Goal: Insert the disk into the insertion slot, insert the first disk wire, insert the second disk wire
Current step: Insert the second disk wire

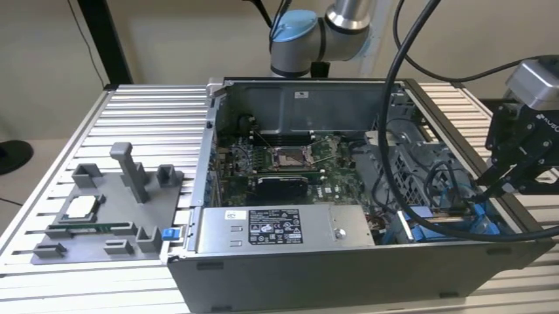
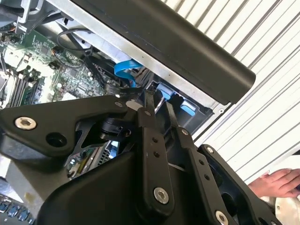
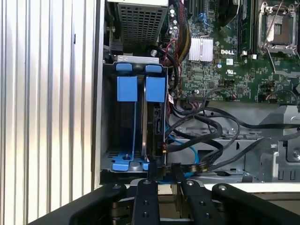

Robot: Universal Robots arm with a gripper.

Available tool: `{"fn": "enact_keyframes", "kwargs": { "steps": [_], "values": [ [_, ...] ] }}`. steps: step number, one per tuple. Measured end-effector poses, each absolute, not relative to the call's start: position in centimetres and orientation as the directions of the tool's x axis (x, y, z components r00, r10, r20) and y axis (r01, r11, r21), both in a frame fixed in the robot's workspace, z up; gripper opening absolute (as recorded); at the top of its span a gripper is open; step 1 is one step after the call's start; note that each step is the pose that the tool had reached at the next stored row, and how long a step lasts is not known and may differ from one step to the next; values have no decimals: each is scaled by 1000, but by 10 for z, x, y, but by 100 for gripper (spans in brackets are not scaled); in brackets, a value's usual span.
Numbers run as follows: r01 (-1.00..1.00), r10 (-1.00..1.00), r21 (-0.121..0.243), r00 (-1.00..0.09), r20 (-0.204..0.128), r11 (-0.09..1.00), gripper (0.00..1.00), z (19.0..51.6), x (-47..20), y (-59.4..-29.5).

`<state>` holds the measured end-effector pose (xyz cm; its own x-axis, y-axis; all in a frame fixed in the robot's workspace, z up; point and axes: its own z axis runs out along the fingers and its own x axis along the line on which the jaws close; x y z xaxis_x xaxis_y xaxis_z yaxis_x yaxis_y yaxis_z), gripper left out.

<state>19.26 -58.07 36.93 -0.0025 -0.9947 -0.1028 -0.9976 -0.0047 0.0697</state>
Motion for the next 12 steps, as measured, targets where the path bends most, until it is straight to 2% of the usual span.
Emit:
{"fn": "enact_keyframes", "kwargs": {
  "steps": [9,12],
  "values": [
    [-997,-995,72,-3,-102,-5,100,369,193,-581],
    [-996,-995,87,-4,-102,-5,100,369,195,-582]
  ]
}}
